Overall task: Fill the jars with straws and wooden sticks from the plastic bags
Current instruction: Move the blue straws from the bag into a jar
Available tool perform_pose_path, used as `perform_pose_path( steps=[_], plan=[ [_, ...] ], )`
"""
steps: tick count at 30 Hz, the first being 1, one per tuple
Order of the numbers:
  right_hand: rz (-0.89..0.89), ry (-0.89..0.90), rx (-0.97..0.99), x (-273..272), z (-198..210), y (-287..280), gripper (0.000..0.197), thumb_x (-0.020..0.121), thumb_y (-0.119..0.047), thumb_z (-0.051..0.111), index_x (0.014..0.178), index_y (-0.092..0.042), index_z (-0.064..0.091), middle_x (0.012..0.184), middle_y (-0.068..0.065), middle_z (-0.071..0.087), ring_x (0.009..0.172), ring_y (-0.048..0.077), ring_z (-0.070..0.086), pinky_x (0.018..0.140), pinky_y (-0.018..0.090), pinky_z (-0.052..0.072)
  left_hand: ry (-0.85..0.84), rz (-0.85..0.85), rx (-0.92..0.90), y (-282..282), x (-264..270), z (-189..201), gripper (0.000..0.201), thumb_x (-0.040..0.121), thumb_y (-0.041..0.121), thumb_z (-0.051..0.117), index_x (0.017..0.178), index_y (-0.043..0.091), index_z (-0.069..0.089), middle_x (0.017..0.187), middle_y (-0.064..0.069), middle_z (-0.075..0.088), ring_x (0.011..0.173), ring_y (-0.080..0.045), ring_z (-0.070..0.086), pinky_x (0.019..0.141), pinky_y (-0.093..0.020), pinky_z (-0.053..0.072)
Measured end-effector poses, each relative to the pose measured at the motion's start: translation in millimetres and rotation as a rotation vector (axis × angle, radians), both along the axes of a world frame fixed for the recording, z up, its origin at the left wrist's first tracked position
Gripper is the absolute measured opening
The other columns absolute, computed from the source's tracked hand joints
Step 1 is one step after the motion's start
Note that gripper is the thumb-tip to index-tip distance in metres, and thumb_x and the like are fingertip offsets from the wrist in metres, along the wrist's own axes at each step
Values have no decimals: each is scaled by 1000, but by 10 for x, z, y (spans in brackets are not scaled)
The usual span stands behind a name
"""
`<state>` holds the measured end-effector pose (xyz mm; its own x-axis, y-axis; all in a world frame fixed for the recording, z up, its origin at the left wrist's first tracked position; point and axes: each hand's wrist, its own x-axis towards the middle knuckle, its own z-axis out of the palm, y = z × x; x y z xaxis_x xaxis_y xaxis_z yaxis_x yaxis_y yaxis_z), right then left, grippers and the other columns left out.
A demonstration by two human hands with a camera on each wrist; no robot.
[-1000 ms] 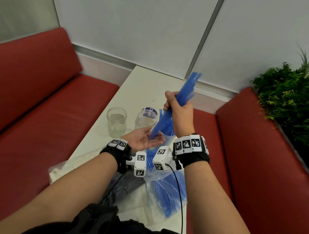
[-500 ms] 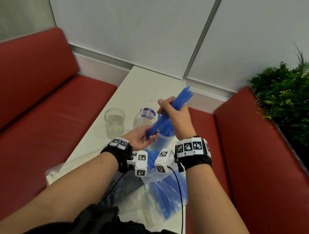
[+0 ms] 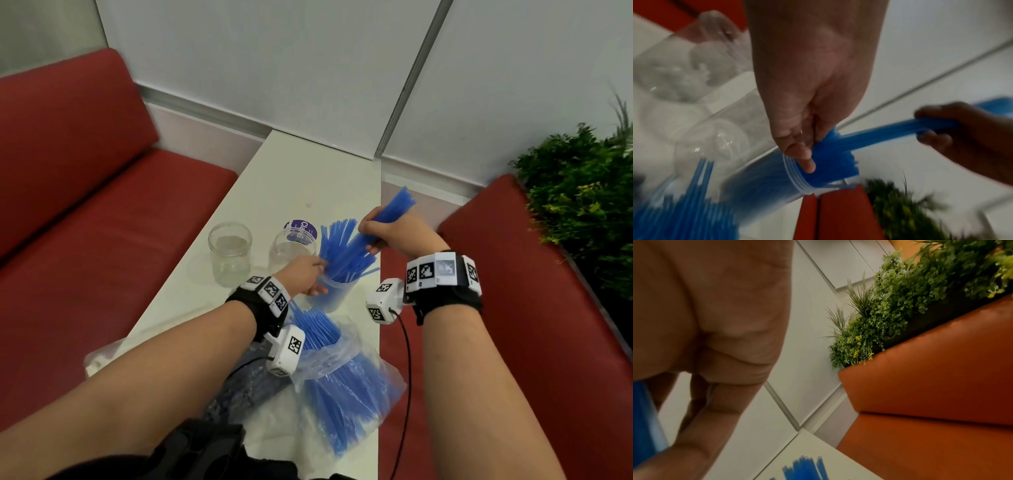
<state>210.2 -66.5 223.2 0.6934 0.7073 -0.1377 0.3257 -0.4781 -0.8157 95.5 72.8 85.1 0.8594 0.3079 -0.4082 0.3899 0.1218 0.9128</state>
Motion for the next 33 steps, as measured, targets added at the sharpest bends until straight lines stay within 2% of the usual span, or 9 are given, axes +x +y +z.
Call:
perform_pose_path(
  steps=[7, 11, 15, 20, 22, 25, 27, 31, 33],
  plan=[
    [-186, -107, 28, 145, -345, 105, 9, 89, -11, 68, 86, -2, 69, 72, 19, 73, 54, 19, 67, 67, 32, 61, 16, -439, 831, -90, 47, -194, 37, 97, 0, 39, 129, 5, 56, 124, -18, 61, 113, -34, 59, 95, -37, 45],
    [-270, -93, -10, 50, -690, 187, 13, 87, -11, 71, 86, 2, 71, 76, 20, 73, 60, 21, 66, 73, 44, 62, -29, -480, 966, -122, 42, -323, 44, 97, -1, 42, 141, 7, 47, 138, -13, 54, 123, -30, 54, 105, -36, 41],
    [-296, -166, -23, -4, -851, 215, 45, 80, -35, 82, 116, -17, 61, 109, 2, 62, 95, 19, 60, 82, 37, 54, -3, -525, 1034, -108, 45, -357, 55, 97, -3, 41, 150, 7, 34, 155, -9, 36, 140, -24, 39, 115, -32, 29],
    [-427, -617, 342, -80, -792, 400, 49, 95, -44, 56, 140, -25, 47, 138, 0, 52, 131, 17, 47, 108, 33, 40, -23, -496, 993, -83, 17, -373, 57, 95, -5, 39, 150, 8, 36, 156, -8, 35, 140, -24, 38, 116, -30, 27],
    [-308, -722, 103, -115, -926, 463, 54, 105, -41, 42, 154, -18, 35, 159, 8, 37, 150, 26, 26, 123, 41, 22, -23, -495, 1012, -86, 10, -380, 58, 94, -6, 40, 149, 10, 37, 155, -7, 36, 138, -23, 42, 112, -28, 30],
    [-84, -599, -427, -183, -1258, 424, 71, 106, -54, 26, 162, -15, 10, 170, 8, 5, 156, 33, -7, 125, 53, -2, -37, -483, 968, -75, 21, -370, 59, 91, -8, 42, 146, 15, 44, 145, -7, 51, 123, -25, 56, 102, -30, 43],
    [-21, -572, -467, -164, -1352, 373, 74, 104, -59, 23, 163, -18, 4, 170, 7, -3, 155, 32, -14, 124, 54, -7, -56, -468, 890, -48, 13, -348, 52, 92, -5, 41, 139, 14, 53, 137, -8, 58, 119, -24, 58, 102, -34, 45],
    [-90, -632, -262, -141, -1269, 357, 62, 108, -47, 32, 161, -18, 19, 169, 8, 8, 156, 31, -6, 125, 49, -9, -58, -287, 762, 22, -47, -397, 33, 93, 2, 43, 104, 11, 73, 108, -6, 71, 100, -21, 65, 92, -30, 50],
    [-171, -703, -7, -230, -1185, 353, 41, 105, -27, 46, 143, -13, 53, 152, 12, 45, 147, 34, 30, 124, 51, 16, 24, -322, 774, 39, -86, -459, 28, 92, 5, 47, 94, 9, 75, 97, -6, 72, 90, -20, 66, 86, -30, 52]
  ],
)
